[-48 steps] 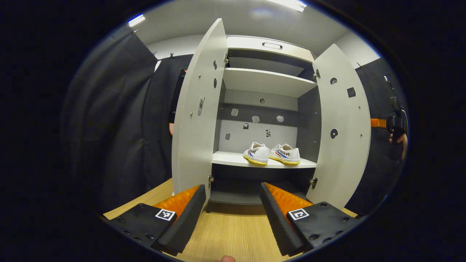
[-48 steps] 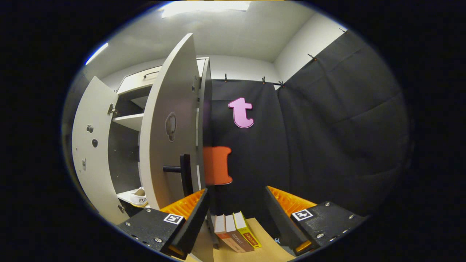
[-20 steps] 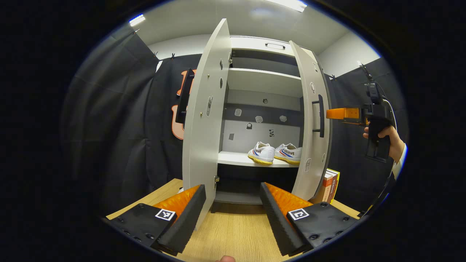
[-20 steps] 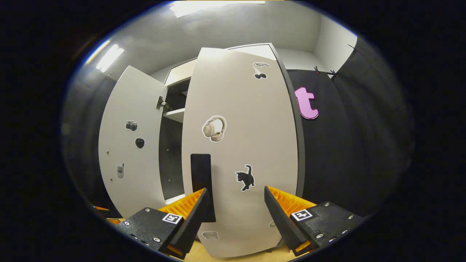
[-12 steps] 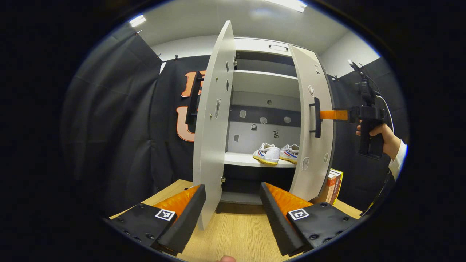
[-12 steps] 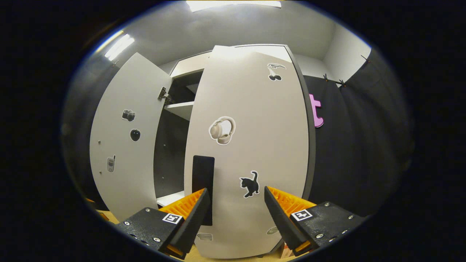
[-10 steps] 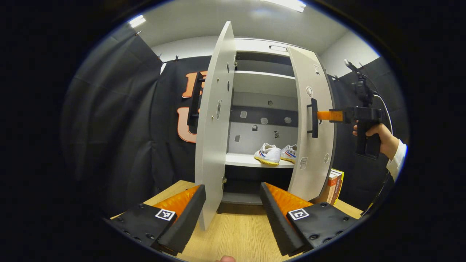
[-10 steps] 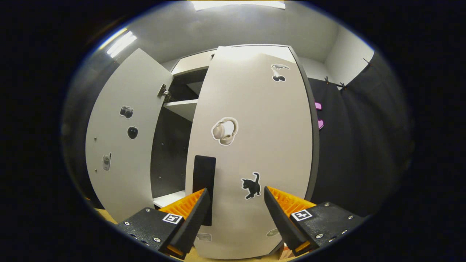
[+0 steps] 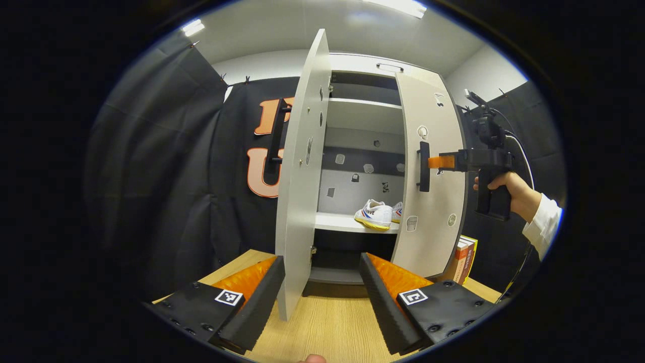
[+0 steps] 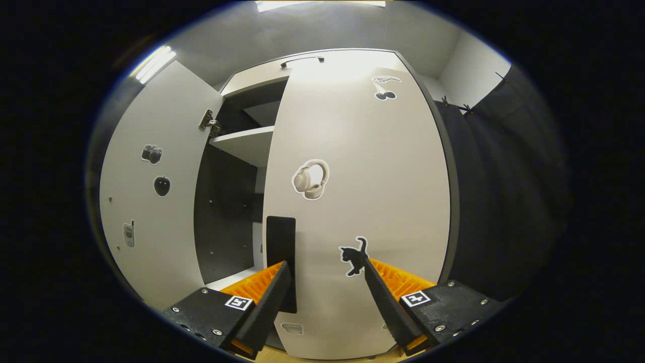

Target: Grab one shoe with the right hand and put it into the shoe cabinet, grab the other shoe with the left hand and put it into the shoe cabinet; then close the right door with the right hand and the left door with the left hand.

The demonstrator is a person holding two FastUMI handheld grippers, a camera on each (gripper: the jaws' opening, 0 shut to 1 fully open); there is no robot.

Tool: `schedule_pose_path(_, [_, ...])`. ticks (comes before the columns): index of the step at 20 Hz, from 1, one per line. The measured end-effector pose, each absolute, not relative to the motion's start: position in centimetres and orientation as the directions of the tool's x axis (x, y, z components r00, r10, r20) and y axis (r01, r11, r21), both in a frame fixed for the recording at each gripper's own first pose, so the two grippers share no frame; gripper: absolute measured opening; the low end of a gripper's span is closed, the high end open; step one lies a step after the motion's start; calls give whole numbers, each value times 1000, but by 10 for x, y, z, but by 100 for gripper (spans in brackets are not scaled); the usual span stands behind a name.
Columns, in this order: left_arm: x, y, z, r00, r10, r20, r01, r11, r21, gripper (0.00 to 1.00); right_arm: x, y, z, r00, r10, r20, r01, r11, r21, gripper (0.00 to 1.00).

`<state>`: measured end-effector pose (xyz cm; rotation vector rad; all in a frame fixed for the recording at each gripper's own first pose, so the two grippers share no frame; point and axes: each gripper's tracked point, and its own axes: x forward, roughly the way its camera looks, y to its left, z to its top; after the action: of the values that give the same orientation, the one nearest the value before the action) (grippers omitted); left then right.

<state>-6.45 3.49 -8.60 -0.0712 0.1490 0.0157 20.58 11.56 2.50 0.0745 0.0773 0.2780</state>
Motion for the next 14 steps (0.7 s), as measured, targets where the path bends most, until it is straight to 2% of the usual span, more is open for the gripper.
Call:
schedule_pose_path(7, [-68, 35, -86, 988, 8, -152, -21, 996, -83, 97, 208, 118, 23, 966, 252, -65, -247, 966, 74, 92])
schedule_pose_path(8, [-68, 36, -86, 988, 8, -151, -21, 996, -82, 99, 208, 118, 23, 966, 249, -67, -244, 967, 75, 92])
schedule_pose_path(9, [-68, 37, -85, 989, 9, -150, -21, 997, -80, 97, 207, 116, 23, 968, 242, -72, -237, 969, 76, 92])
schedule_pose_path(14, [-66, 34, -79, 990, -1, -142, -12, 996, -91, 96, 168, 101, 46, 971, 238, -25, -235, 967, 99, 92])
